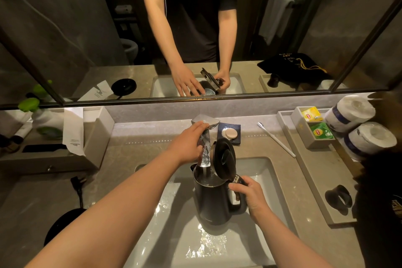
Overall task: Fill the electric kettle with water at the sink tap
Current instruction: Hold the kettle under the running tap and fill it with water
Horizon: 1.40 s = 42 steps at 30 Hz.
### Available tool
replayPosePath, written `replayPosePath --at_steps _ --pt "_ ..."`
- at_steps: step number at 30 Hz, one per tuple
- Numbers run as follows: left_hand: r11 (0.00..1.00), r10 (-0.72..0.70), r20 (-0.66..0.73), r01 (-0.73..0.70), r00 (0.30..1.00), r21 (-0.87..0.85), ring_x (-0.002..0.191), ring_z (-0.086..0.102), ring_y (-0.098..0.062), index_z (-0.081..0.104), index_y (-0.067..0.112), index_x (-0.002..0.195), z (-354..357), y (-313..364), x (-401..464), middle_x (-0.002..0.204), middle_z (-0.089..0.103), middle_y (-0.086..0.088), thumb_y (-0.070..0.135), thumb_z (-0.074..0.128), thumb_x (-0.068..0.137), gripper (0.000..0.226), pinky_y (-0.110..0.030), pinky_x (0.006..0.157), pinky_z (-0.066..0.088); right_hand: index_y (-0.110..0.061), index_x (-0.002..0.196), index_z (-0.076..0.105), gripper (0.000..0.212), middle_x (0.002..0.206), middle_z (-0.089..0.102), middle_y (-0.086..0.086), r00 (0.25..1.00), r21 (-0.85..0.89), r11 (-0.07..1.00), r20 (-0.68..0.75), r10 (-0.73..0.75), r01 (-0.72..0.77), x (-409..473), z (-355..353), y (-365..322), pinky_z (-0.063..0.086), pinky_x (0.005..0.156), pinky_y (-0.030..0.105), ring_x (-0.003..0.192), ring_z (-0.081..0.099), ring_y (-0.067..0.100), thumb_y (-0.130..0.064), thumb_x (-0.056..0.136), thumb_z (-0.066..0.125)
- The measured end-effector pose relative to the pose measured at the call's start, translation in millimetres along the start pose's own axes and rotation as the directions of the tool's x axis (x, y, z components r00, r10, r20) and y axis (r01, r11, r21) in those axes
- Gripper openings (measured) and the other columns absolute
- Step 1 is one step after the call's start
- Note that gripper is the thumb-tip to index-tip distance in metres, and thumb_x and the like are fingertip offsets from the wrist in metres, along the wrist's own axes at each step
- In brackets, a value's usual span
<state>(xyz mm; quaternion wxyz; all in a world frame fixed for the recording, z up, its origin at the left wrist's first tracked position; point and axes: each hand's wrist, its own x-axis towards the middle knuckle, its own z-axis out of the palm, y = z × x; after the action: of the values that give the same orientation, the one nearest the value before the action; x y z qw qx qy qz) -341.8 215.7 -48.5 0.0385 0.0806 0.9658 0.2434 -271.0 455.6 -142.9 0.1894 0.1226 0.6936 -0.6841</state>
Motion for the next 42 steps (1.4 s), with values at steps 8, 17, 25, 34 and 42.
replayPosePath --at_steps 8,17,25,34,42 --pt "1.000 0.004 -0.005 -0.004 1.000 0.010 0.135 0.035 -0.024 0.024 0.031 0.146 -0.1 0.7 0.1 0.157 0.022 0.002 0.015 0.059 0.081 0.075 -0.039 0.105 0.036 -0.022 0.060 0.069 0.014 0.056 0.063 -0.003 1.000 0.009 1.000 0.006 -0.008 0.008 -1.0 0.3 0.6 0.047 0.059 0.033 0.059 0.057 0.018 -0.025 0.057 0.082" --pt "1.000 -0.001 0.001 0.000 1.000 0.025 0.135 0.034 -0.023 0.022 0.032 0.146 -0.5 1.5 -0.7 0.158 0.021 0.003 0.016 0.059 0.082 0.076 -0.040 0.104 0.038 -0.014 0.065 0.066 0.021 0.056 0.061 0.000 1.000 0.004 1.000 -0.005 0.000 0.000 -1.2 -0.8 1.9 0.047 0.060 0.035 0.057 0.056 0.018 -0.025 0.057 0.082" --pt "1.000 -0.003 0.010 0.003 1.000 0.016 0.136 0.033 -0.023 0.023 0.030 0.146 -2.5 2.9 -0.9 0.158 0.021 0.003 0.015 0.058 0.081 0.075 -0.041 0.105 0.037 -0.012 0.067 0.067 0.025 0.057 0.061 0.001 1.000 0.007 1.000 -0.002 -0.002 0.002 -0.2 0.2 0.9 0.047 0.059 0.035 0.056 0.056 0.018 -0.026 0.055 0.083" --pt "1.000 -0.002 0.005 0.002 1.000 0.018 0.136 0.033 -0.023 0.024 0.029 0.146 -3.1 4.2 -1.4 0.158 0.021 0.002 0.014 0.058 0.081 0.075 -0.040 0.105 0.036 -0.011 0.067 0.064 0.031 0.057 0.060 0.002 1.000 0.012 1.000 -0.007 0.009 -0.008 -1.0 -0.2 1.4 0.047 0.059 0.035 0.057 0.056 0.018 -0.029 0.050 0.083" --pt "1.000 -0.006 0.003 0.006 1.000 0.028 0.136 0.034 -0.023 0.023 0.031 0.146 -1.6 2.9 -1.5 0.158 0.020 0.003 0.015 0.058 0.081 0.076 -0.040 0.103 0.038 -0.019 0.061 0.068 0.019 0.055 0.062 -0.003 1.000 0.018 1.000 -0.007 0.009 -0.009 -2.2 -0.2 0.8 0.048 0.058 0.032 0.057 0.058 0.017 -0.027 0.052 0.083"
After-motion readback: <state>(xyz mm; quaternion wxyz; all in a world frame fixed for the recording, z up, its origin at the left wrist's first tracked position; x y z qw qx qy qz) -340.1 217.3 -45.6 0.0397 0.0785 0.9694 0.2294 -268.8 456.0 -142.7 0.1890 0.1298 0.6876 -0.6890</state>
